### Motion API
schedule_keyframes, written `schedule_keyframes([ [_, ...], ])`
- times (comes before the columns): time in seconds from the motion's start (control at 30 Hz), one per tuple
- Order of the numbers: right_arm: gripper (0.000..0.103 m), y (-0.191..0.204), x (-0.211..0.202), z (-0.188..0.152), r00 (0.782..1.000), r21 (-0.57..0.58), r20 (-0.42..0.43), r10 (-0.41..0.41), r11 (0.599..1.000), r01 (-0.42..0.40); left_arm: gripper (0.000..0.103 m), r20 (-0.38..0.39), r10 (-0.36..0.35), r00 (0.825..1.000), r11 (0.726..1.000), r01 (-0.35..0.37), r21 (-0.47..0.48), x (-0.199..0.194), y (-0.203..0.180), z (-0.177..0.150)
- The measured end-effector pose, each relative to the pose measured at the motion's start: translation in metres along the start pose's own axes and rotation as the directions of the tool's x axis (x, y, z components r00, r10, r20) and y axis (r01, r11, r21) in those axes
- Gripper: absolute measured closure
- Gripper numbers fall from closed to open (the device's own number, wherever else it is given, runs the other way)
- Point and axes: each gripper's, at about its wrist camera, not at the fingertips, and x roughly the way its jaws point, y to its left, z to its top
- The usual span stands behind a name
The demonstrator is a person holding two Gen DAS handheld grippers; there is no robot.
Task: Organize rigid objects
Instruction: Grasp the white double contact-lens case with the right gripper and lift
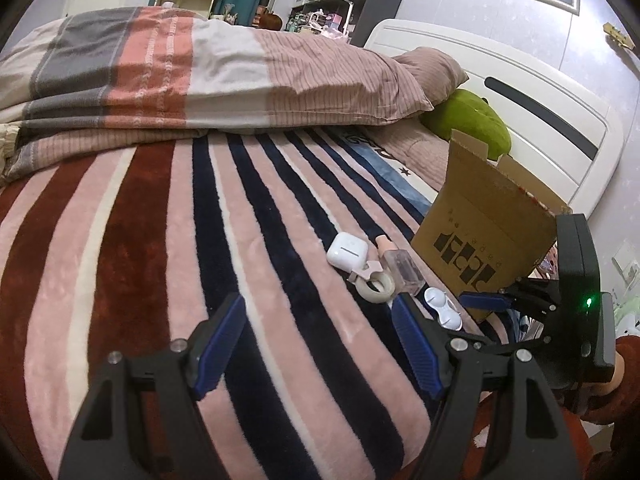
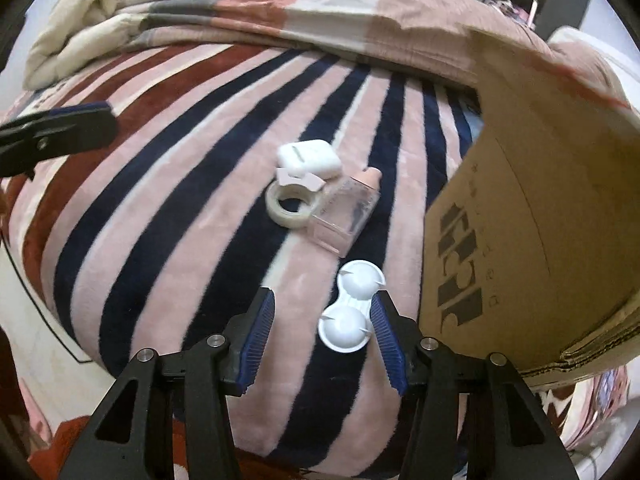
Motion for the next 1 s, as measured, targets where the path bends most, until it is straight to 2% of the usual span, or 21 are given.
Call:
schedule_keyframes([
  [0.17,0.059,-0.002,0.02,-0.003,0.997,0.007,-0.067,-0.048,0.999,0.048,0.03,-0.002,0.0,1.0,1.0,0.0,0.0,-0.001,0.0,-0.001],
  [0.27,0.06,-0.003,0.024,-0.002,0.997,0.004,-0.052,-0.055,0.998,0.055,0.03,-0.002,0.005,1.0,1.0,-0.005,0.009,-0.001,0.0,-0.001],
  [0.33,0.076,-0.004,0.025,-0.002,0.998,0.005,-0.036,-0.061,0.998,0.061,0.03,-0.001,0.005,1.0,1.0,-0.005,0.005,-0.001,0.0,0.0],
  [0.37,0.079,-0.006,0.026,-0.003,0.998,0.014,-0.031,-0.049,0.999,0.05,0.03,-0.001,0.004,1.0,1.0,-0.004,0.003,-0.001,0.0,0.0],
  [0.43,0.079,-0.008,0.025,-0.003,1.0,0.017,-0.016,-0.022,1.0,0.022,0.03,-0.002,0.0,1.0,1.0,0.0,0.003,-0.001,0.0,0.0],
  [0.53,0.08,0.0,0.016,-0.005,0.997,-0.022,0.023,0.068,0.998,-0.067,0.03,-0.001,0.001,1.0,1.0,-0.001,0.007,-0.001,-0.001,0.001],
  [0.63,0.08,0.011,0.012,-0.005,0.997,-0.088,0.026,0.075,0.993,-0.073,0.03,0.0,0.001,1.0,1.0,-0.001,0.007,-0.001,-0.002,0.002],
  [0.7,0.079,0.012,0.016,-0.004,0.997,-0.083,0.011,0.071,0.994,-0.07,0.03,0.0,0.002,1.0,1.0,-0.002,0.01,-0.001,-0.003,0.003],
  [0.73,0.077,0.011,0.018,-0.003,0.998,-0.074,0.006,0.066,0.995,-0.065,0.03,0.0,0.004,1.0,1.0,-0.004,0.013,-0.002,-0.003,0.003],
  [0.77,0.066,0.009,0.021,-0.002,0.998,-0.064,0.0,0.06,0.996,-0.06,0.03,-0.001,0.006,1.0,1.0,-0.006,0.015,-0.002,-0.004,0.003],
  [0.8,0.061,0.007,0.023,-0.002,0.998,-0.053,-0.003,0.062,0.997,-0.062,0.03,-0.003,0.008,1.0,1.0,-0.008,0.017,-0.002,-0.004,0.004],
  [0.87,0.062,0.003,0.029,-0.001,0.996,-0.027,-0.018,0.091,0.995,-0.092,0.03,-0.006,0.011,1.0,1.0,-0.011,0.018,-0.001,-0.004,0.004],
  [0.9,0.072,0.003,0.03,-0.001,0.994,-0.019,-0.02,0.111,0.994,-0.112,0.03,-0.008,0.011,1.0,1.0,-0.011,0.017,-0.001,-0.005,0.004],
  [1.0,0.074,0.002,0.026,-0.001,0.992,-0.014,0.004,0.128,0.992,-0.128,0.03,-0.014,0.008,1.0,1.0,-0.008,0.014,0.001,-0.005,0.005],
])
